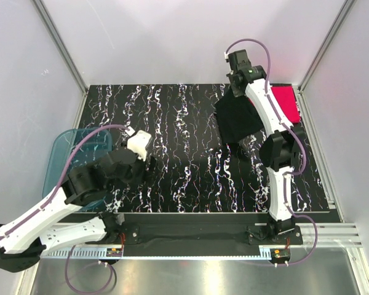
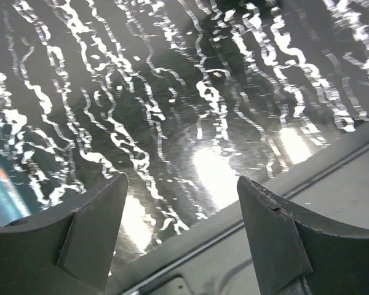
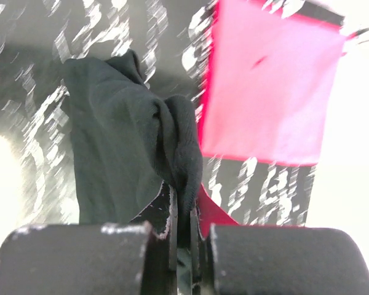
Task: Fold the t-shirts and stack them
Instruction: Neatly place the folded tshirt to the corner
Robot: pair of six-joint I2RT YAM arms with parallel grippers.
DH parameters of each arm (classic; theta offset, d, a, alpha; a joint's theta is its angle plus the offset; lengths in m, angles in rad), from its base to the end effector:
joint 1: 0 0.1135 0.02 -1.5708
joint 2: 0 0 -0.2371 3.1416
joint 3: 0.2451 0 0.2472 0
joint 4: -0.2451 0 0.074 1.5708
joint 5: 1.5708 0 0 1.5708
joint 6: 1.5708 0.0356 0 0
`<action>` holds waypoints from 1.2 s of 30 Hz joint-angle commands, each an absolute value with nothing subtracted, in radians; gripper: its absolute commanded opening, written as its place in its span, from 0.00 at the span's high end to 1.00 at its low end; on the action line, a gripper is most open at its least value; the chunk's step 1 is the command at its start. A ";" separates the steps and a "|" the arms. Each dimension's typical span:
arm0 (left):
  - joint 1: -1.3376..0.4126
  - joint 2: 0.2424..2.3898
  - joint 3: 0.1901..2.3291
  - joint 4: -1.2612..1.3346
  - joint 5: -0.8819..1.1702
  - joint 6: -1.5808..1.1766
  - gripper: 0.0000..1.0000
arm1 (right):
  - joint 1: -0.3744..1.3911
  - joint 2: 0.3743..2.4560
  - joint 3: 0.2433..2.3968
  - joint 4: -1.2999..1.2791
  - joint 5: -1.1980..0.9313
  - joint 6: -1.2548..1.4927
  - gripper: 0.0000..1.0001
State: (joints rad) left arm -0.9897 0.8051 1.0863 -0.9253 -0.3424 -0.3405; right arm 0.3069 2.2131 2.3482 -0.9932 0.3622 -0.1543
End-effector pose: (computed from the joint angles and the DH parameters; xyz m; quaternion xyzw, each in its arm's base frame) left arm 0.0953 -0.1233 0.3440 0.2090 0.8597 -0.1519 0.4406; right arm 0.4440 0.1275 0.3139 -0.1495 0.9118 -0.1422 0.3550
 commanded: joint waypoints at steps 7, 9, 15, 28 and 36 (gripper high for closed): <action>-0.942 0.902 1.118 -0.888 -0.394 -0.170 0.19 | 0.216 2.324 2.583 -0.907 0.482 -0.337 1.00; -0.940 0.914 1.117 -0.891 -0.437 -0.158 0.16 | 0.199 2.327 2.588 -0.885 0.453 -0.360 1.00; -0.940 0.948 1.112 -0.900 -0.445 -0.155 0.14 | 0.176 2.349 2.615 -0.865 0.448 -0.390 1.00; -0.936 0.980 1.114 -0.894 -0.434 -0.164 0.13 | 0.153 2.312 2.619 -0.851 0.411 -0.420 1.00; -0.933 0.997 1.131 -0.890 -0.423 -0.167 0.14 | 0.155 2.235 2.609 -0.885 0.403 -0.416 1.00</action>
State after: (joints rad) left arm -0.9386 0.9962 1.0870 -0.9260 -0.4183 -0.1795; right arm 0.1574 2.3512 2.5652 -0.9104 0.4015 -0.4019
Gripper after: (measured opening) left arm 0.864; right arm 0.053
